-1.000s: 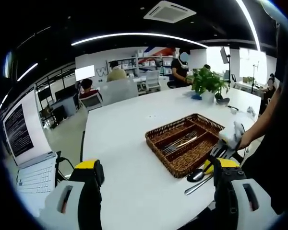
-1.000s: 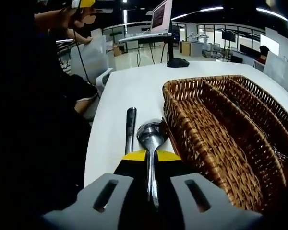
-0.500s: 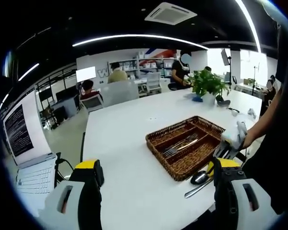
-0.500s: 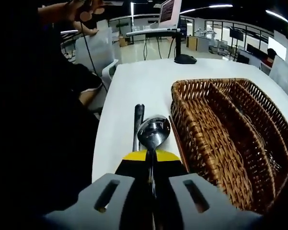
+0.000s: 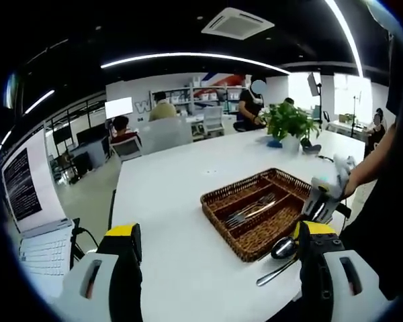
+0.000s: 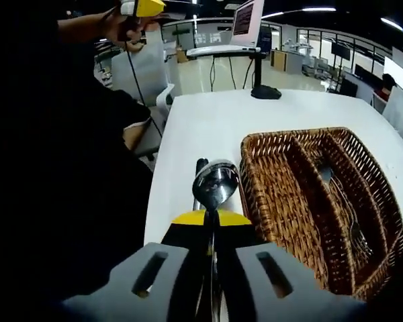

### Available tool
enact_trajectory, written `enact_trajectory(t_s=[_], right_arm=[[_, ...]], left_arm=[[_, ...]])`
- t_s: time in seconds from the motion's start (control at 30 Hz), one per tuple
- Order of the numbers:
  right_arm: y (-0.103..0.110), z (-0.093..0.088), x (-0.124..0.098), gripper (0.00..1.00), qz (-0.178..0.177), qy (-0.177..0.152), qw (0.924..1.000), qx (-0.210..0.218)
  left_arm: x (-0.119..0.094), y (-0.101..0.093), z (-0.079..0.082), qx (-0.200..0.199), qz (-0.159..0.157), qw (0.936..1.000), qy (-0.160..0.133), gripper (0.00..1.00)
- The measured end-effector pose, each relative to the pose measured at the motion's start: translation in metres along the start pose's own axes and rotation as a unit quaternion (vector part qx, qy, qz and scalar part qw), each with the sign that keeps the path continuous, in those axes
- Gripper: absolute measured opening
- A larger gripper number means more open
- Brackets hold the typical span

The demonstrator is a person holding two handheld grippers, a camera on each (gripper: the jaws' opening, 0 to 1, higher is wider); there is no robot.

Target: Arrange the knives, forks, and spoons in their matching storage slots by inserting each utensil handle-first until every utensil is classified and aligned in the correct compartment

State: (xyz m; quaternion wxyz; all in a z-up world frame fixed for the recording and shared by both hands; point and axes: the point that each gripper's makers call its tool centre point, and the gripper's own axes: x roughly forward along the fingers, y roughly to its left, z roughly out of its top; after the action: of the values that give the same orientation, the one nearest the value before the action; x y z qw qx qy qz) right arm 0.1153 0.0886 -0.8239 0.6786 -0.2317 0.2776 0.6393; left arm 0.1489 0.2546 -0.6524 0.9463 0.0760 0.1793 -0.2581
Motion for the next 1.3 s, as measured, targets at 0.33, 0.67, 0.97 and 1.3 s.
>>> enact_trajectory(t_s=[0.33, 0.67, 0.97, 1.3], right_arm=[[-0.005, 0.016, -0.033, 0.01, -0.001, 0.002, 0.9998, -0.021], [-0.026, 0.042, -0.082, 0.01, -0.023, -0.002, 0.9987, -0.045], [-0.029, 0.076, -0.122, 0.01, -0.028, -0.013, 0.9969, -0.073], [-0.018, 0.101, -0.137, 0.01, -0.018, -0.019, 0.9956, -0.09]], left_arm=[[0.008, -0.005, -0.008, 0.016, -0.01, 0.9997, 0.015, 0.99], [0.021, -0.015, 0.0, 0.011, -0.032, 0.9994, 0.006, 0.99], [0.027, -0.021, 0.007, 0.017, -0.046, 0.9988, 0.002, 0.99], [0.03, -0.02, 0.007, 0.02, -0.043, 0.9989, 0.006, 0.99]])
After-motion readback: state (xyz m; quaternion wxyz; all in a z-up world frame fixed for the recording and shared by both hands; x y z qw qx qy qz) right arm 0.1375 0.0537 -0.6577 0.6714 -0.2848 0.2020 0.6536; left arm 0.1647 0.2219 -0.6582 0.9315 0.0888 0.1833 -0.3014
